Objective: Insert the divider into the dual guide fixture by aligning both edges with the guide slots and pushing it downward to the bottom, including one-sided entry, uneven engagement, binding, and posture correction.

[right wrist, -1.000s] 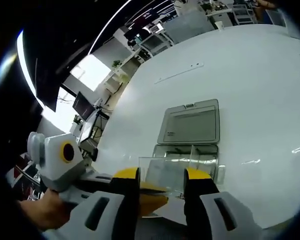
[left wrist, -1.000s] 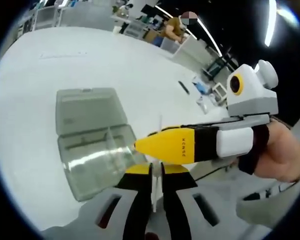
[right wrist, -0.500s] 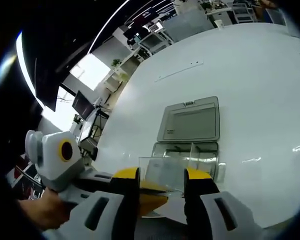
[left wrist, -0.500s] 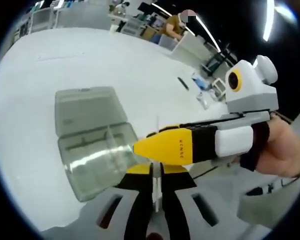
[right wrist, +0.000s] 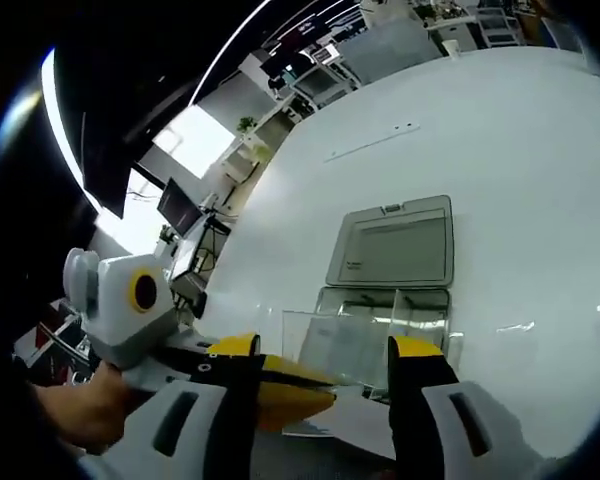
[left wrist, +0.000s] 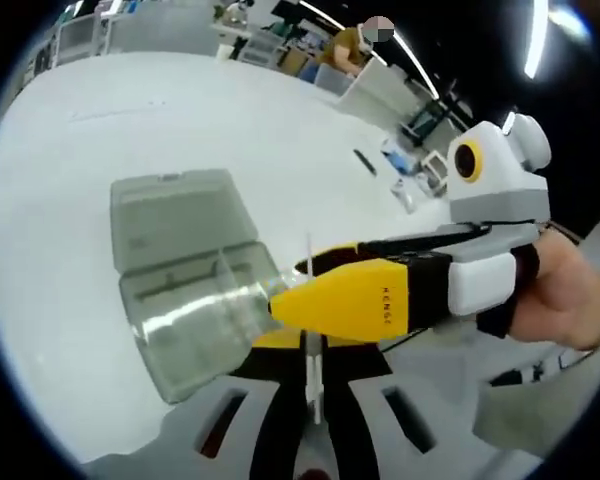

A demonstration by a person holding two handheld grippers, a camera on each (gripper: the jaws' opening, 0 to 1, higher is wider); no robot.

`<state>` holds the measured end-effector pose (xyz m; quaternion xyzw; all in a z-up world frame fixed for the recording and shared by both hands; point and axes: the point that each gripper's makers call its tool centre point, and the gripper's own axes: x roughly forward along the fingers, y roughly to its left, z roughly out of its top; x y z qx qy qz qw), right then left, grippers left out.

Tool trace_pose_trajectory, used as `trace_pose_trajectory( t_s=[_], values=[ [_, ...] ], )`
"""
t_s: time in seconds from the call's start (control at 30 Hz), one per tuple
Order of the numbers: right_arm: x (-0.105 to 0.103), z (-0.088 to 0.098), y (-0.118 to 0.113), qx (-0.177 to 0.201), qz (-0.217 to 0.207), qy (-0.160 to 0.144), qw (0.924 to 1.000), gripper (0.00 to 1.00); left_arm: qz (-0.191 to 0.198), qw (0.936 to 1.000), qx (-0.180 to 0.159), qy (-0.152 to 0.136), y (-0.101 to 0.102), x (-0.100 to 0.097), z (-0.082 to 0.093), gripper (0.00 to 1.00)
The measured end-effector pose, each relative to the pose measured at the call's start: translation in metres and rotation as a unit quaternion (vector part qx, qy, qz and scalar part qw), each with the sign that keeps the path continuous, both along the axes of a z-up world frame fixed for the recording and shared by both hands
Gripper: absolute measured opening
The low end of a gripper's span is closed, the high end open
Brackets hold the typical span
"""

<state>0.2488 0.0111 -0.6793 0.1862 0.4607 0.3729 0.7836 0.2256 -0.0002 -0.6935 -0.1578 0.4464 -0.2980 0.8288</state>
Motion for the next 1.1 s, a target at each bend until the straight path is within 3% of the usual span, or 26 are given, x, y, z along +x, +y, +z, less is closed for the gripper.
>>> trace_pose_trajectory(
  t_s=[0.23,0.5,0.8,1.1],
  values=[
    [0.001,0.008,0.000,0.014,0.004,-0.008,0.9999,0.49,-0.002,1.0000,0.002,0.003,0.006,0.003,0.002,0.01],
    [0.002,0.014,-0.004,0.029,0.007,-0.022,0.9993,0.56,-0.002,0.9997,0.008,0.024,0.025,0.006,0.004,0.01],
    [-0.001,0.017,-0.005,0.041,0.033,-0.064,0.9965,0.57,0.011,0.9970,0.041,0.064,0.053,0.011,0.000,0.01],
    [-0.011,0.019,-0.002,0.041,0.086,-0.133,0.9865,0.58,0.029,0.9912,0.067,0.110,0.067,0.012,-0.008,0.01]
  ],
)
